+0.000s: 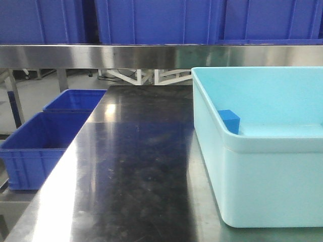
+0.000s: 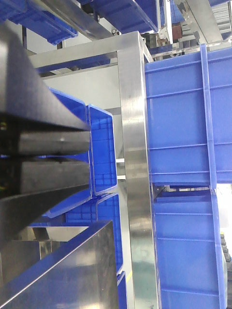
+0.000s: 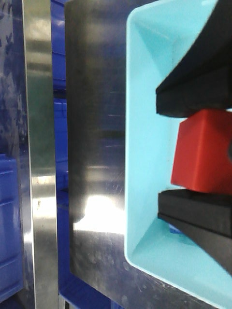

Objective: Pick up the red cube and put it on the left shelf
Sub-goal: 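Lift the red cube up out of the light-blue bin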

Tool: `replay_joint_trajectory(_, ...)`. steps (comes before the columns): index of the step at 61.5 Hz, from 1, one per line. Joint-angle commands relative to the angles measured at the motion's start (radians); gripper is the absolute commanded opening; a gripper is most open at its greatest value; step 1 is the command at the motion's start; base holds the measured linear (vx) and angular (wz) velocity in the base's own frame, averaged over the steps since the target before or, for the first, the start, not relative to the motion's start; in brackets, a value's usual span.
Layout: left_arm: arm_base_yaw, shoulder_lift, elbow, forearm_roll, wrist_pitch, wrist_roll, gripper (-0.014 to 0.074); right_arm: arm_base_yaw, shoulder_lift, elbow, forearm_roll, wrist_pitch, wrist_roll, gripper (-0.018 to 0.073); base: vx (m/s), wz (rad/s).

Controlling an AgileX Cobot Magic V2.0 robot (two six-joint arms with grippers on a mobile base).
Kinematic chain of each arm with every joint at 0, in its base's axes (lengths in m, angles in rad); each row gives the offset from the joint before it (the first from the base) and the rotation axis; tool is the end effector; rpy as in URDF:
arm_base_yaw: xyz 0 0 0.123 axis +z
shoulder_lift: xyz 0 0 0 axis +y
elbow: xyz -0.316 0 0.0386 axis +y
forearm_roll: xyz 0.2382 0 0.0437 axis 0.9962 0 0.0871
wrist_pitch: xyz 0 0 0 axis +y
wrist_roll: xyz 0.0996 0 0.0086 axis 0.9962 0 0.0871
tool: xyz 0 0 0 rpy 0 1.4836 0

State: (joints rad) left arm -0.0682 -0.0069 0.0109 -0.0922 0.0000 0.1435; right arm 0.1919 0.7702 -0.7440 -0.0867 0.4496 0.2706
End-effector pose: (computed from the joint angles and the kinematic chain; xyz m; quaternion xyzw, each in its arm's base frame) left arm 0.0217 -0.0015 0.2104 0.0404 0.6759 -0.0062 0.7359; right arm 0.1301 0.0214 0.3704 0.0107 0.8298 0.0912 0.5505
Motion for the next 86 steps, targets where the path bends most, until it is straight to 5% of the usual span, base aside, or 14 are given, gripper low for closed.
replay_joint_trajectory(1, -0.004, 0.007, 0.022, -0.006, -0.083, 0.001, 0.0106, 0.002, -0.073, 0.04, -0.007, -0.106, -0.002, 0.006, 0.0, 0.0)
replay_joint_trajectory(19, -0.004, 0.007, 0.022, -0.006, -0.083, 0.001, 0.0106, 0.002, -0.234, 0.222, -0.007, -0.196, -0.002, 0.006, 0.0, 0.0)
replay_joint_trajectory(86, -0.004, 0.007, 0.022, -0.006, -0.083, 0.001, 0.0106, 0.002, -0.232, 0.223, -0.007, -0.102, -0.002, 0.006, 0.0, 0.02)
